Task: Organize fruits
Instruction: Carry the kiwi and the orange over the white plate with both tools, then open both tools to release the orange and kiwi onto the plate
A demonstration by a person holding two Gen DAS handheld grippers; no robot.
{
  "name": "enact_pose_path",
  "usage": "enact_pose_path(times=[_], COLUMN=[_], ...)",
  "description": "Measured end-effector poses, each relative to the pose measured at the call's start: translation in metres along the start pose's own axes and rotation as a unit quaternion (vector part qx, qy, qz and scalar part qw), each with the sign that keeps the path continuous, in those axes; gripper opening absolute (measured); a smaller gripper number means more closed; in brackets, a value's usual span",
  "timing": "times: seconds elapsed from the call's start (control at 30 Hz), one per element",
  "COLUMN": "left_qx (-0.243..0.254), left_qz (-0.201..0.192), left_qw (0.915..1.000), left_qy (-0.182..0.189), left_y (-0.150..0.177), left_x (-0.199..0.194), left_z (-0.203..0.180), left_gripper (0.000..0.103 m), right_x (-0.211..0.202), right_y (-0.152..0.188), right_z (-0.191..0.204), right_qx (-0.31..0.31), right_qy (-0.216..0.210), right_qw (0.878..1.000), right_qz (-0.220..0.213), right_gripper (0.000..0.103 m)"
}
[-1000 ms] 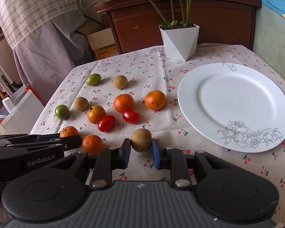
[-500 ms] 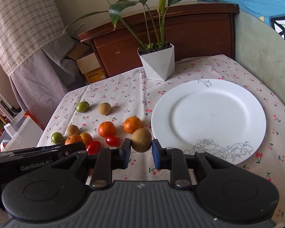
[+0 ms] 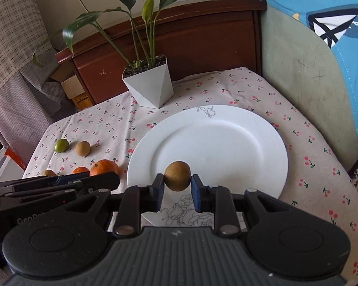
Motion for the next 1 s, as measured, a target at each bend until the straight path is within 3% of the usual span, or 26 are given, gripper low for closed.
enact_pose_path(times=[0.6, 0.73, 0.83, 1.0], left_qx=[0.028, 0.024, 0.026, 0.023], left_qz=[0.015, 0.005, 0.003, 0.002], left_qw=[0.9993, 0.9996, 0.9996, 0.9997], left_qy=[0.020, 0.014, 0.009, -0.003], left_y=[0.004, 0.002, 0.001, 0.002], left_x=[0.035, 0.032, 0.031, 0.030], left_z=[-0.027, -0.026, -0.024, -0.018], left_gripper=[0.030, 0.050, 0.051, 0.052], right_x=[0.006, 0.001, -0.004, -0.008], right_y=[-0.003, -0.010, -0.017, -0.022], right_z=[-0.034, -0.043, -0.056, -0.087], right_qx=[0.057, 0.071, 0.079, 0.084], right_qy=[0.003, 0.008, 0.030, 0.110], right_qw=[0.998, 0.997, 0.996, 0.989], right_qz=[0.003, -0.009, -0.024, -0.046], right_gripper=[0.028, 0.029, 0.029, 0.035])
Point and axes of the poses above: each gripper's, at about its wrist camera, not at the fingertips, and x roughly the way its jaws point, z to its left, y to its underside, the point moved 10 cm from there along x, roughly the way its jaws point, and after that the axes turned 4 degrees about -y, right-handed, at the moved point
